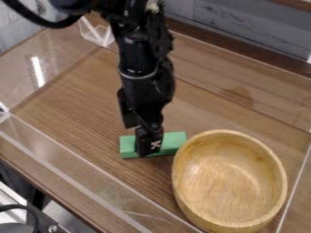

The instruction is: Put the green block in the brown bowl

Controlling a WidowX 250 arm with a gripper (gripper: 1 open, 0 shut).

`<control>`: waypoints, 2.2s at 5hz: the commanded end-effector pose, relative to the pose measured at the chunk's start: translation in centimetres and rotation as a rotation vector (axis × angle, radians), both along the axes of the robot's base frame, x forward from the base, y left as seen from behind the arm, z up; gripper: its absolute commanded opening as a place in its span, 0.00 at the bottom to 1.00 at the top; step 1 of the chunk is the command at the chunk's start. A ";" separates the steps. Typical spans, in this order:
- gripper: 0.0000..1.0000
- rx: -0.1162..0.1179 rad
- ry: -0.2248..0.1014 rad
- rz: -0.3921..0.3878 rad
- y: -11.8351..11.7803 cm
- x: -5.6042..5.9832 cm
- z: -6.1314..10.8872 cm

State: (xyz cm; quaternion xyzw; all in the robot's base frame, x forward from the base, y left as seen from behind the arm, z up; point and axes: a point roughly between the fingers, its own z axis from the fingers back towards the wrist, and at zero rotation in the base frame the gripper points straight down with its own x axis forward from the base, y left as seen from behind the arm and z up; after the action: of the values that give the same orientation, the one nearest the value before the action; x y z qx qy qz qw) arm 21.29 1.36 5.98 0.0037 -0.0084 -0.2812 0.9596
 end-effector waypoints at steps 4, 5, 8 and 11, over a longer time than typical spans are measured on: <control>1.00 -0.016 -0.095 -0.043 0.6 0.9 -2.0; 1.00 -0.019 -0.100 -0.041 0.7 1.1 -2.6; 0.00 -0.036 -0.081 -0.021 0.6 0.7 -3.7; 0.00 -0.057 -0.035 0.007 0.3 -0.3 -4.3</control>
State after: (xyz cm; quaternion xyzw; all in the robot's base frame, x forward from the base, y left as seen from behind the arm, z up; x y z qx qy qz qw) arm 21.54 1.54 2.03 -0.0125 -0.0432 -0.2895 0.9561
